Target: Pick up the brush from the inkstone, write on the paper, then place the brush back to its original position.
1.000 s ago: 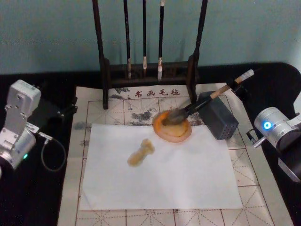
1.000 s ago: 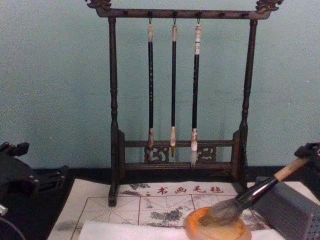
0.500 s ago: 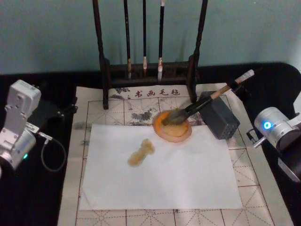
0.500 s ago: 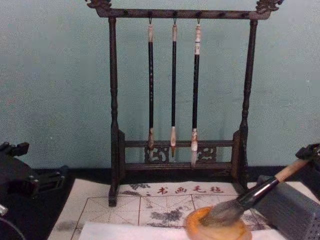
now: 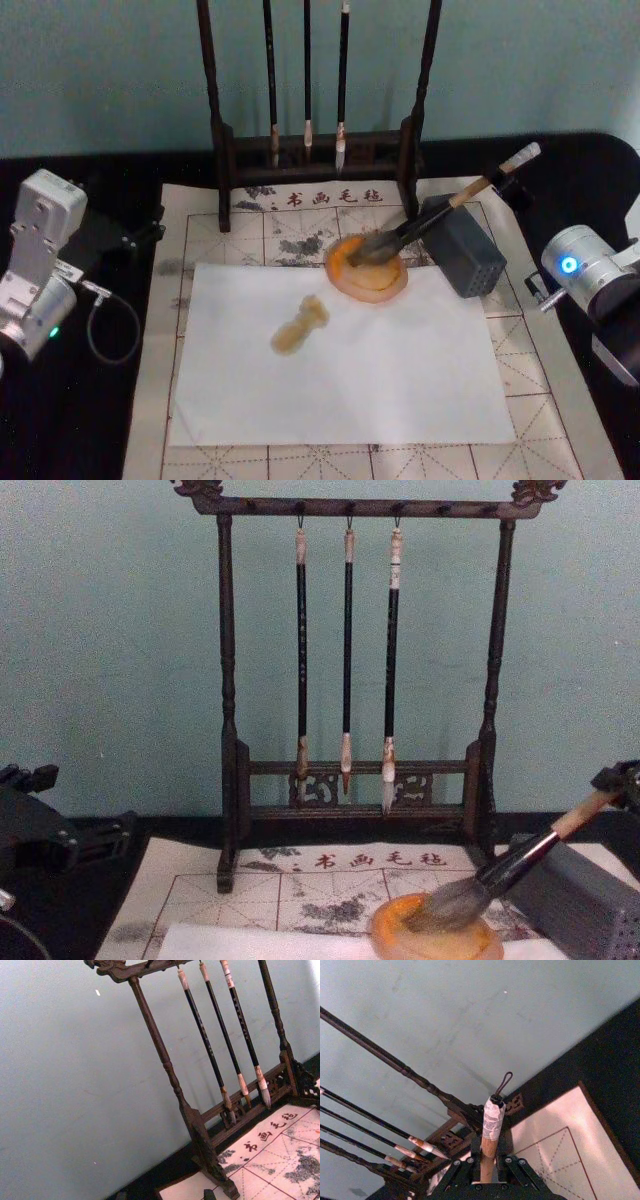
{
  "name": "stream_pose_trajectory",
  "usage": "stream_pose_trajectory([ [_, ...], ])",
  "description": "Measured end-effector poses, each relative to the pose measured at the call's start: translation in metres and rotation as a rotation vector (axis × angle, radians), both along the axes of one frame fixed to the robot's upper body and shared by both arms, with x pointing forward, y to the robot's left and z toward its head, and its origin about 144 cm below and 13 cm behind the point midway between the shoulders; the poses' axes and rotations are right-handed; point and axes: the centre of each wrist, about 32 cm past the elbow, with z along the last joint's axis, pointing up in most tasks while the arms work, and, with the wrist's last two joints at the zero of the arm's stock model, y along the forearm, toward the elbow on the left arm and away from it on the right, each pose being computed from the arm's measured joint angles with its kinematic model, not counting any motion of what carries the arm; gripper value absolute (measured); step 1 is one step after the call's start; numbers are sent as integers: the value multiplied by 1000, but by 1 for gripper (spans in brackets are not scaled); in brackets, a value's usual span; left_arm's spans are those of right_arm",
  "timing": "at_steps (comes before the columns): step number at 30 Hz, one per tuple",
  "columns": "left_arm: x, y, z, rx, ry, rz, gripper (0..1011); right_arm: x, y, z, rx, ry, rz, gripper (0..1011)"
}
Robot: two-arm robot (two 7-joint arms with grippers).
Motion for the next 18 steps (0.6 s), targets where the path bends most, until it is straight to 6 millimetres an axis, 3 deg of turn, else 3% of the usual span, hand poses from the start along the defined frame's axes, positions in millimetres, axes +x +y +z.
stream_pose_trajectory([
  [18, 0, 0, 0, 0, 0, 0, 1001, 2, 6, 22, -105, -160, 59, 199],
])
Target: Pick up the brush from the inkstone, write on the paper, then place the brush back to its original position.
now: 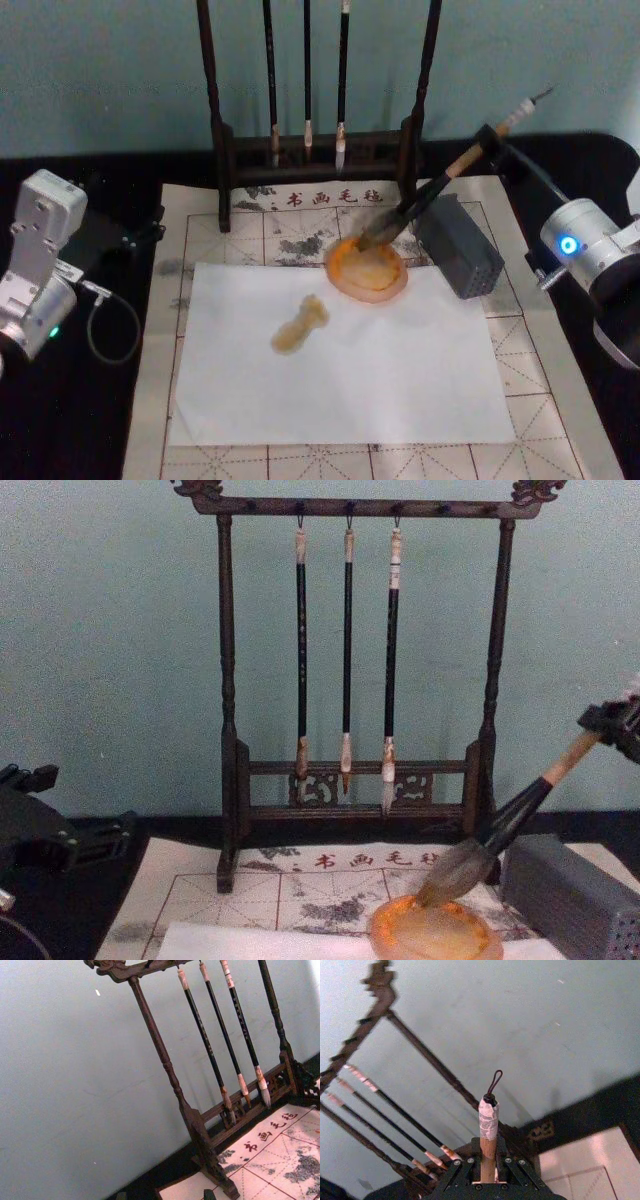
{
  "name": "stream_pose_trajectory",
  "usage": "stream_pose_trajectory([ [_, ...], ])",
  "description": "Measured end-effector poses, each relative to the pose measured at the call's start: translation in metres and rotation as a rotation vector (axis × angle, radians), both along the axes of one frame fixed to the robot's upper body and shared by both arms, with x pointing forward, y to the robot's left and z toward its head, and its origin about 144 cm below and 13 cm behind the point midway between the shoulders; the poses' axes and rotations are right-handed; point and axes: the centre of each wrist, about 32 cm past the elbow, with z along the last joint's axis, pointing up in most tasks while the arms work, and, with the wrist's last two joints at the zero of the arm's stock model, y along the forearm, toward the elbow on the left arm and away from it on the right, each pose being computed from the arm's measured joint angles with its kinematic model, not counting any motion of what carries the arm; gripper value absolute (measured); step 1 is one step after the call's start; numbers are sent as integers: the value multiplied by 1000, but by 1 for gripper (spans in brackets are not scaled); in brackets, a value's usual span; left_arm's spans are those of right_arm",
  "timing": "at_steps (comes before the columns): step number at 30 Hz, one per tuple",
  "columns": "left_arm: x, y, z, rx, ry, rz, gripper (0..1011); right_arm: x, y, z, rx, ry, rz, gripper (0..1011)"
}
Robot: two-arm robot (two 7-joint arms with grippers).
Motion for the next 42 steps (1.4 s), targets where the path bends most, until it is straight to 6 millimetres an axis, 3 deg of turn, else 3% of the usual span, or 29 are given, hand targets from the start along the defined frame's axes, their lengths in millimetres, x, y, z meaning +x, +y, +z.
stream_pose_trajectory([
  [22, 0, 0, 0, 0, 0, 0, 1001, -3, 14, 34, -401, -233, 151, 199],
  [42, 0, 0, 0, 0, 0, 0, 1001, -7, 24, 40, -554, -321, 211, 198],
])
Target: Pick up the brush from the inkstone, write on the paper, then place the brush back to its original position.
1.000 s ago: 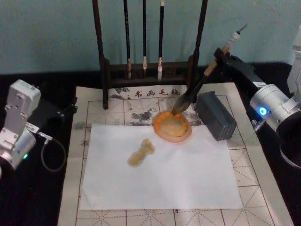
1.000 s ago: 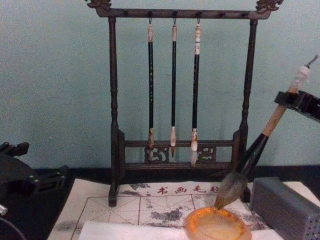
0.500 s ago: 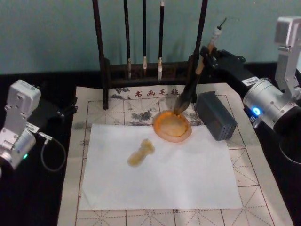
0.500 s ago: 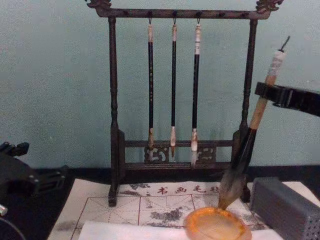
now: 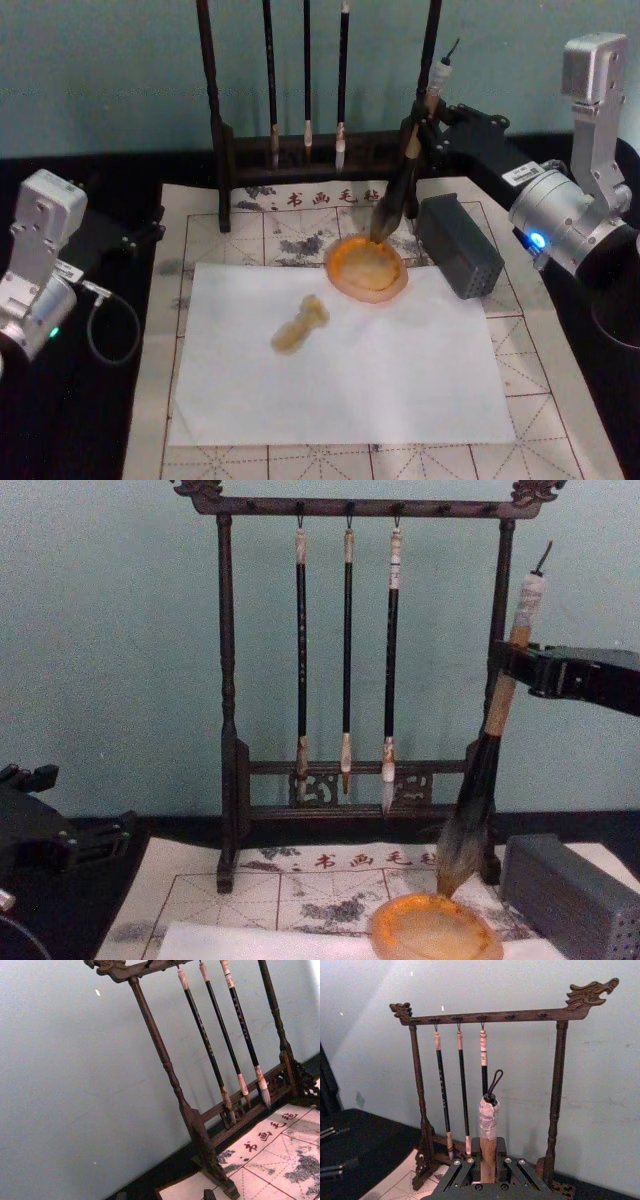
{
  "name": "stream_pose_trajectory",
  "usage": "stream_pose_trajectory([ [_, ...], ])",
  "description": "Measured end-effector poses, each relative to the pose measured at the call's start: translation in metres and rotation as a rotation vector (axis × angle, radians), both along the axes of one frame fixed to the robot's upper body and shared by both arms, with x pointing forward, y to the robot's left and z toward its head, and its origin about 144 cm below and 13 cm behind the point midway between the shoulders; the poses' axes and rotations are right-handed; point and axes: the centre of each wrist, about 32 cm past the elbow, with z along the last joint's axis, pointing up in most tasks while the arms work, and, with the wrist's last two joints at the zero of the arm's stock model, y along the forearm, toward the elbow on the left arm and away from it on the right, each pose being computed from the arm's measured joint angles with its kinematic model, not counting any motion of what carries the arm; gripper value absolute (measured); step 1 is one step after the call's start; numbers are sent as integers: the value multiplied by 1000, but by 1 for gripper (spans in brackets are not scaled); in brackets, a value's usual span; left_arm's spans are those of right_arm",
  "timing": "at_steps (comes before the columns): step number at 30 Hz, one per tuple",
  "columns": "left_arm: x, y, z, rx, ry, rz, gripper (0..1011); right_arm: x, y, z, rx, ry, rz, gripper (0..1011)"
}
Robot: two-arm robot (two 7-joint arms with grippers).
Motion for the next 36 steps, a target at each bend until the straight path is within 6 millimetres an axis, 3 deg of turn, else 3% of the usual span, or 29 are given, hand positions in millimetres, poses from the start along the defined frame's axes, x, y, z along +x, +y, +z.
stream_pose_trajectory([
  [36, 0, 0, 0, 0, 0, 0, 1001, 0, 0, -1, -6, -2, 0, 198],
])
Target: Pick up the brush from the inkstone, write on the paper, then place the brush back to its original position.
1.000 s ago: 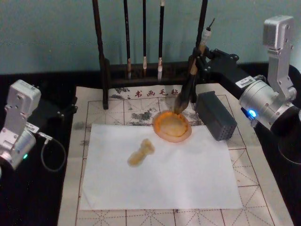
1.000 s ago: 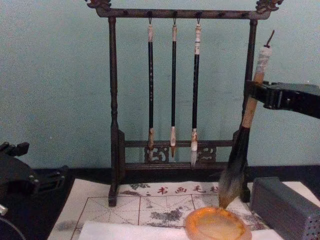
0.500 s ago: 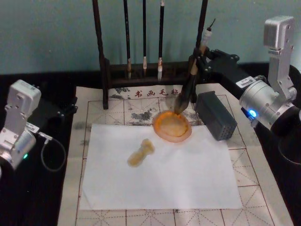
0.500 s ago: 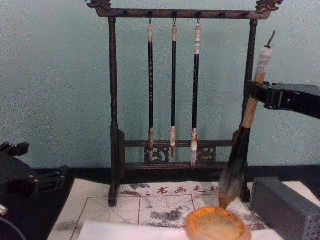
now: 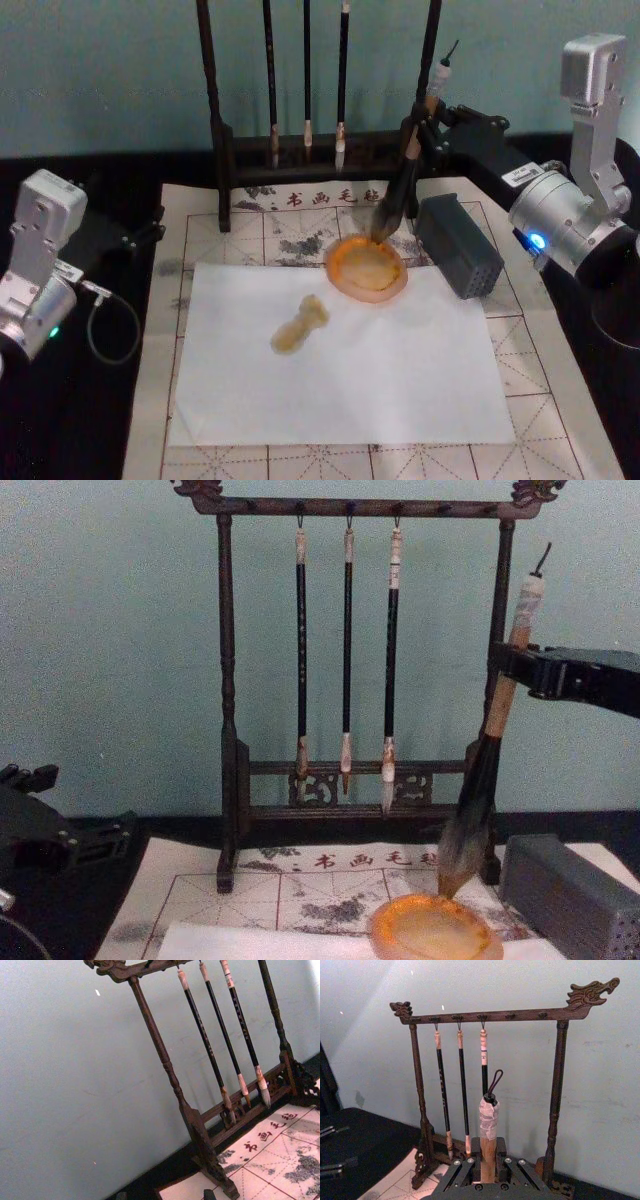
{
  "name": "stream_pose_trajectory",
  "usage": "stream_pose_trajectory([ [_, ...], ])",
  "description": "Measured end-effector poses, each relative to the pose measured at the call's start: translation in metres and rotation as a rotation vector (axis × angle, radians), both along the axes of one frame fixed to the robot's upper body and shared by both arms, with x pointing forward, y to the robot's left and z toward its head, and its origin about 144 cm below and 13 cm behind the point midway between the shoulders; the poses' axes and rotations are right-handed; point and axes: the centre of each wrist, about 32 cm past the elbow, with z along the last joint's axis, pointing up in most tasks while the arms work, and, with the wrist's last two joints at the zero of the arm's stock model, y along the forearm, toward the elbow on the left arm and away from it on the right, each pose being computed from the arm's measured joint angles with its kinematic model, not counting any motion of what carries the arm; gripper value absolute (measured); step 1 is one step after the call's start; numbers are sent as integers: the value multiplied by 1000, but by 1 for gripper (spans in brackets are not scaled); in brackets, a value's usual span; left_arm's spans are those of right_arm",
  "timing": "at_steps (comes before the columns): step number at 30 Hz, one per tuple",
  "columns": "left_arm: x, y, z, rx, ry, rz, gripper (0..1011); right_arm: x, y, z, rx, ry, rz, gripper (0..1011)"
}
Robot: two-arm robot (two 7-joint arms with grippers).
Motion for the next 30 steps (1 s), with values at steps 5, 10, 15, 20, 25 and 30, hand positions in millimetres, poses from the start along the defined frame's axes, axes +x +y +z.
stream_pose_trajectory([
  [5, 0, 0, 0, 0, 0, 0, 1001, 0, 0, 0, 0, 0, 0, 198],
  [10, 0, 0, 0, 0, 0, 0, 1001, 0, 0, 0, 1, 0, 0, 198],
  [15, 0, 0, 0, 0, 0, 0, 1001, 0, 0, 0, 1, 1, 0, 198],
  [20, 0, 0, 0, 0, 0, 0, 1001, 0, 0, 0, 1, 1, 0, 198],
  [25, 0, 0, 0, 0, 0, 0, 1001, 0, 0, 0, 2, 1, -1, 198],
  [30, 0, 0, 0, 0, 0, 0, 1001, -7, -3, 1, 14, -9, 20, 198],
])
